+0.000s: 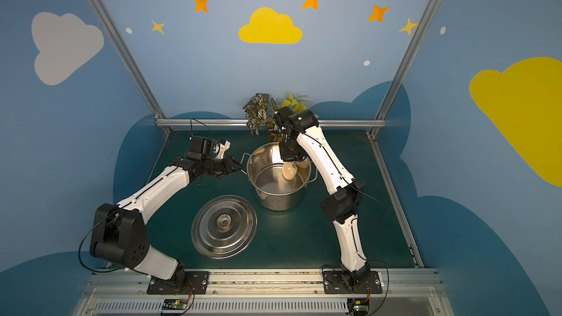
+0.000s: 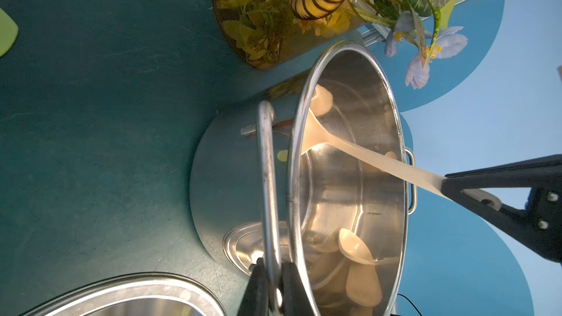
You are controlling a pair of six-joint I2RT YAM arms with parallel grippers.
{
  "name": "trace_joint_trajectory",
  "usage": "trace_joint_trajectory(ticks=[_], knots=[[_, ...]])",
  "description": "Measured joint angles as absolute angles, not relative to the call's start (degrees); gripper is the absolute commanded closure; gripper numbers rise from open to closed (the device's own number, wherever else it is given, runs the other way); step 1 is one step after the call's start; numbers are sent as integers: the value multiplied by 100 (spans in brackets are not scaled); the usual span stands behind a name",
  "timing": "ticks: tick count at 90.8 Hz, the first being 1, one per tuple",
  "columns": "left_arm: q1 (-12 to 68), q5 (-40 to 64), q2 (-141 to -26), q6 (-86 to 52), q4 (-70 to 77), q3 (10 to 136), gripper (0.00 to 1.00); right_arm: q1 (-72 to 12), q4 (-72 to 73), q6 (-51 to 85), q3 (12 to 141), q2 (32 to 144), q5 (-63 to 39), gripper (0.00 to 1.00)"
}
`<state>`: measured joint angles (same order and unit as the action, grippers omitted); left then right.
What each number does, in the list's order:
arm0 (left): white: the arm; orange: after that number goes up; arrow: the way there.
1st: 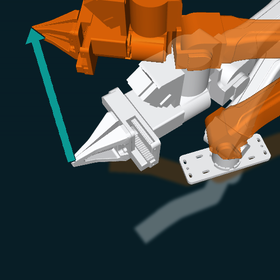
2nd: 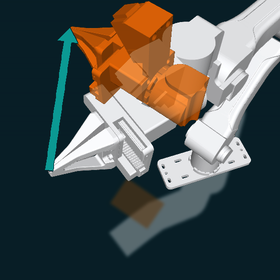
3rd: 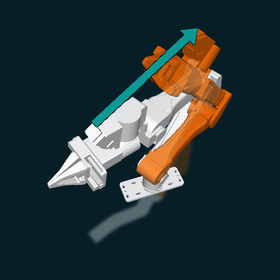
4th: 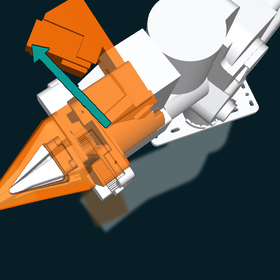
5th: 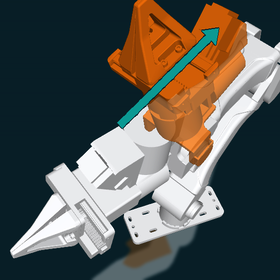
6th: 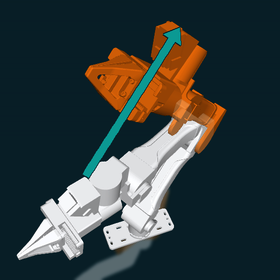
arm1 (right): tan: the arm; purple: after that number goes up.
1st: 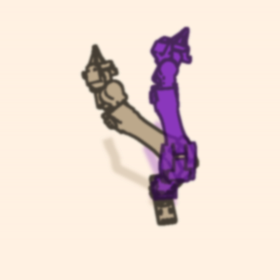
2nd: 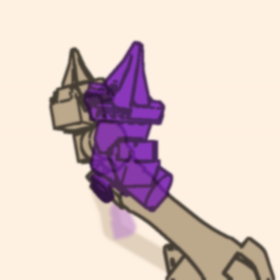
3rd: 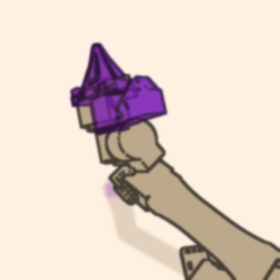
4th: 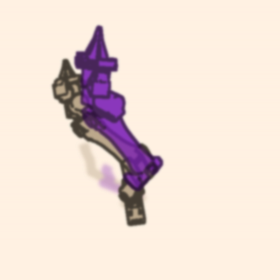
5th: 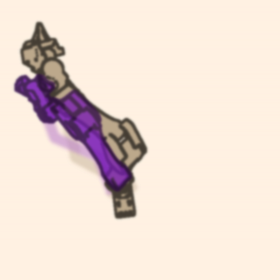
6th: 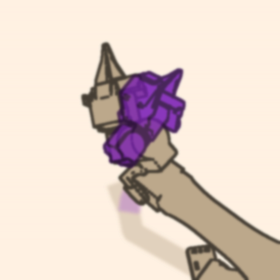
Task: Stir the soup with a spoon
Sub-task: Stir the soup in the pan with a stick.
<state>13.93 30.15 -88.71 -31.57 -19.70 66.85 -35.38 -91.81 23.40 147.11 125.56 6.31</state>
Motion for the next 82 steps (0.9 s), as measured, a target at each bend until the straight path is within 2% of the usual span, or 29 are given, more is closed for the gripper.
trace_joint_trajectory(ticks=[21,42,66,82], knots=[[1393,3017,-8871,-3157,-1970,6685,95,-3745,-9181,2329,14916,12728,8,100],[1393,3015,-8871,-3159,-1984,6683,95,-4305,-9181,2180,14842,12693,-613,100],[1389,3022,-8840,-3177,-2001,6661,95,-4613,-9181,2027,13550,11795,-607,100],[1389,3022,-8840,-3177,-2001,6661,95,-4619,-9183,2075,12776,11091,-104,100]])
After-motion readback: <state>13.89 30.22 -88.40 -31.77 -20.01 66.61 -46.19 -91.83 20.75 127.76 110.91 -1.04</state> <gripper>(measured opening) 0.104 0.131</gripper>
